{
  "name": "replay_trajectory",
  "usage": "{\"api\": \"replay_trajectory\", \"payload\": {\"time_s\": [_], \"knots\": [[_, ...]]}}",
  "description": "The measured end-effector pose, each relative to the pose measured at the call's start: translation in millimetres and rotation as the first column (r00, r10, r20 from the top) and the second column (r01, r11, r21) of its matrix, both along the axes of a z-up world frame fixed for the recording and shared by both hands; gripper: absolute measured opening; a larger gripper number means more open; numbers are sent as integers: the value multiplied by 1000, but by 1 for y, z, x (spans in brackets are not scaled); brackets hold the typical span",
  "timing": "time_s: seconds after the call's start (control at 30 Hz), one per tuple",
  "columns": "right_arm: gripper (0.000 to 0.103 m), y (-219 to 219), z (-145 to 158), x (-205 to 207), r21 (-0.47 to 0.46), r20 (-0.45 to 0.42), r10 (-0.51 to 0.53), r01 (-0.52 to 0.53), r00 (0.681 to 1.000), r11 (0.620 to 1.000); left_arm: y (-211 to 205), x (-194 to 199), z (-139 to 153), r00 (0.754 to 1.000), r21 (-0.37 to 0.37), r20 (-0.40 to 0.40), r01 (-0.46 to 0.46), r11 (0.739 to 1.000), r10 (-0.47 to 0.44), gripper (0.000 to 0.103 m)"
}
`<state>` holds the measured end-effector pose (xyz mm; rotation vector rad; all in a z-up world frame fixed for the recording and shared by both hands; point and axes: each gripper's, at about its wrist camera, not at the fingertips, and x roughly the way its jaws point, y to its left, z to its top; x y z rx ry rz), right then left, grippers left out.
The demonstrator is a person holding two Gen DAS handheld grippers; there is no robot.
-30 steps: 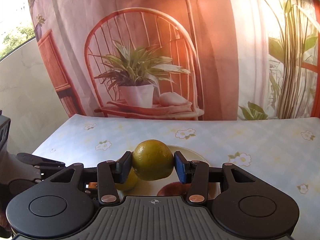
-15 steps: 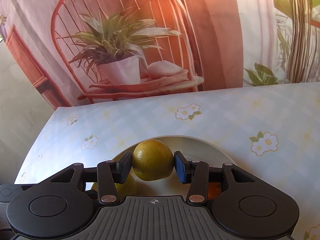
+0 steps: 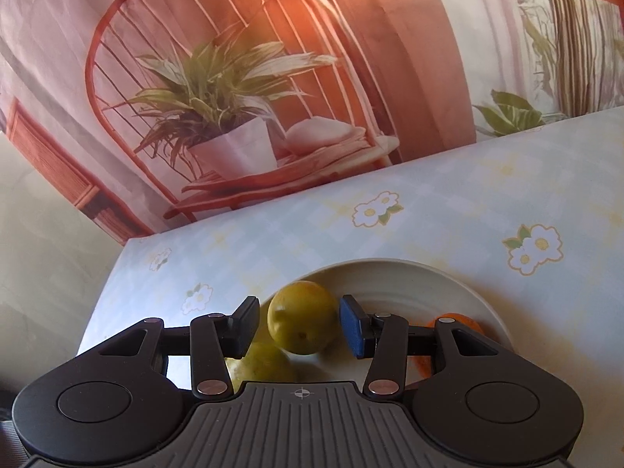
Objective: Organize fruits
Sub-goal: 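Carry the tangerine and citrus onto the plate and open both grippers, then withdraw both grippers from the plate toward the lemons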
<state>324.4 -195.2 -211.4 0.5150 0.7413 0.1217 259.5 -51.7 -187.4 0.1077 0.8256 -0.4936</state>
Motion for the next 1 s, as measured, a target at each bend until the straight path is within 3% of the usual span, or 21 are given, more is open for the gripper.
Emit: {"api": "replay_trajectory", "payload": {"time_s": [0.3, 0.63, 1.0], "knots": [[43, 1, 24, -20, -44, 58, -11, 13, 998, 999, 9, -10, 13, 999, -2, 30, -36, 999, 37, 40], [43, -9, 42, -81, -93, 145, -51, 65, 988, 994, 29, -36, 37, 994, -15, 94, -60, 998, 62, 40], [43, 0, 29, -153, -118, 205, -79, 104, 976, 988, 71, -74, 53, 982, -12, 143, -120, 993, 120, 40]]}}
